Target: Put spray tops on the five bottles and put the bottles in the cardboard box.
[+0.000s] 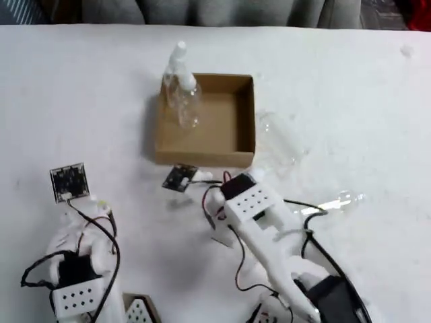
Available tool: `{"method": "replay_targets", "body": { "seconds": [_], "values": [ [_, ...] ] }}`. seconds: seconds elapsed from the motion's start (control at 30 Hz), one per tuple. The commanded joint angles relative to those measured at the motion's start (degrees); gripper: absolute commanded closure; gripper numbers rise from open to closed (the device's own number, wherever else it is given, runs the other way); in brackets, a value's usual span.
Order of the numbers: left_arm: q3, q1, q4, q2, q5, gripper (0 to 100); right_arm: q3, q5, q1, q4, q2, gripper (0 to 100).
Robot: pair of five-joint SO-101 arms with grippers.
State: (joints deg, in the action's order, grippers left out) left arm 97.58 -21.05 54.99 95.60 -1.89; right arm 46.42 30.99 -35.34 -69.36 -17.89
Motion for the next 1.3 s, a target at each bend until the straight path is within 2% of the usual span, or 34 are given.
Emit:
{"method": "replay_targets", "body": {
  "seconds": [0.0,0.07,0.17,0.27,0.33,0.4,0.57,0.67,0.83,0.9,1.0,1.1,1.27],
  "values": [
    [-0.3,-0.4,0.3,1.4,0.3,97,2.1,1.9,0.6,5.9,2.3,76.7],
    [-0.3,-0.4,0.3,1.4,0.3,97,2.3,4.7,0.7,5.8,2.8,81.3],
    [-0.3,-0.4,0.3,1.4,0.3,97,2.1,3.4,0.8,5.5,1.6,98.8],
    [-0.3,-0.4,0.3,1.4,0.3,97,0.2,-0.7,1.0,3.0,-0.1,95.5],
    [-0.3,-0.4,0.3,1.4,0.3,97,-3.1,-3.7,0.6,0.0,-0.9,98.9],
    [-0.3,-0.4,0.3,1.4,0.3,97,-7.9,-7.6,0.2,-3.4,-1.1,97.7],
    [-0.3,-0.6,0.3,1.4,0.1,97,-19.5,-23.2,-5.1,-5.2,1.5,98.1],
    [-0.3,-0.7,0.2,1.4,0.1,97,-24.6,-32.3,-9.5,-2.8,6.1,98.1],
    [-0.3,-0.7,0.2,1.4,0.0,97,-28.9,-49.1,-11.8,7.9,17.3,98.1],
    [-0.3,-0.7,0.2,1.4,0.0,97,-30.6,-53.4,-11.9,11.6,21.5,98.1],
    [-0.3,-0.7,0.1,1.4,0.0,97,-33.8,-55.4,-13.1,14.1,26.2,98.0],
    [-0.3,-0.7,0.1,1.4,0.0,97,-36.9,-55.5,-14.9,12.9,29.7,92.6],
    [-0.3,-0.7,0.1,1.4,0.1,97,-42.1,-55.3,-16.0,4.3,31.2,72.4]
  ]
}}
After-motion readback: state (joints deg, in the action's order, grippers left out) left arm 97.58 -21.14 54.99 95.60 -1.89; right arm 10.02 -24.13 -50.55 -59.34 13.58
